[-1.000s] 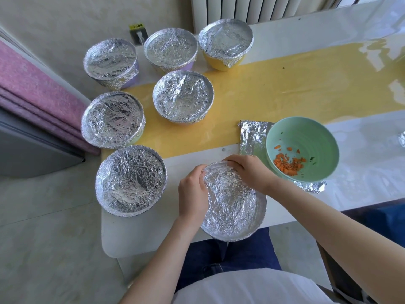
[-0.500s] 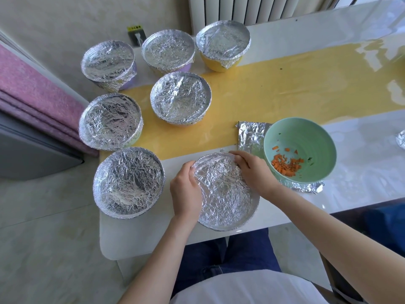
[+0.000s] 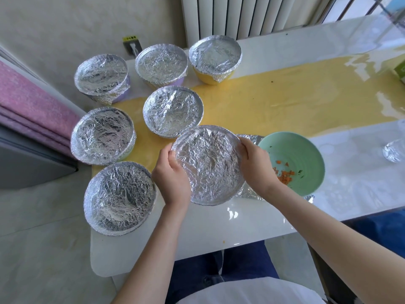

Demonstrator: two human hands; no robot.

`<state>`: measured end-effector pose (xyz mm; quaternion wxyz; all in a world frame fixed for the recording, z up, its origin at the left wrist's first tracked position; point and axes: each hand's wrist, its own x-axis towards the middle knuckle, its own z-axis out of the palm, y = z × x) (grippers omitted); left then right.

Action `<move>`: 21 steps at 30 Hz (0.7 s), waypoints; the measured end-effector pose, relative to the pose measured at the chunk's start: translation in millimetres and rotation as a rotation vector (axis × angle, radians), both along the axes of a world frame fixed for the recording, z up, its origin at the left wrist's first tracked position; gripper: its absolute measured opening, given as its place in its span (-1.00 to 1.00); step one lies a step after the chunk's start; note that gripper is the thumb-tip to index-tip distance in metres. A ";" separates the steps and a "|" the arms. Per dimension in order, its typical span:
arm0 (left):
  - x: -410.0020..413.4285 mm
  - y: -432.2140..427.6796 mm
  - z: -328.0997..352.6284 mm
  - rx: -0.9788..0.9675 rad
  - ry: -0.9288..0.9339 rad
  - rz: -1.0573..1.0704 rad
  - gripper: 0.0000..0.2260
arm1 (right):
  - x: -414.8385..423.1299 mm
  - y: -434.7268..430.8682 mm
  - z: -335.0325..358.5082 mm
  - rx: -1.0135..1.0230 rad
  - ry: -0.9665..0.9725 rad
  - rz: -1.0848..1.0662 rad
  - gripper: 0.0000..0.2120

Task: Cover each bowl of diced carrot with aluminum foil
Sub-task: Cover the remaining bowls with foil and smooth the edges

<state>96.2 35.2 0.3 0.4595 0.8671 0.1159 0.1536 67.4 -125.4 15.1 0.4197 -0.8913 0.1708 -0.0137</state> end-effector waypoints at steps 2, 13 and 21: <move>8.4 -6.2 4.9 -0.010 -0.016 0.018 -0.77 | 9.5 -4.6 5.3 0.026 -0.003 -0.011 -0.70; 75.9 -73.2 30.0 -0.119 -0.103 -0.043 -0.77 | 54.0 -62.5 24.3 0.121 0.045 -0.101 -0.87; 95.4 -107.6 19.5 -0.008 -0.087 -0.372 -0.72 | 101.0 -142.1 0.6 0.074 0.092 -0.236 -0.83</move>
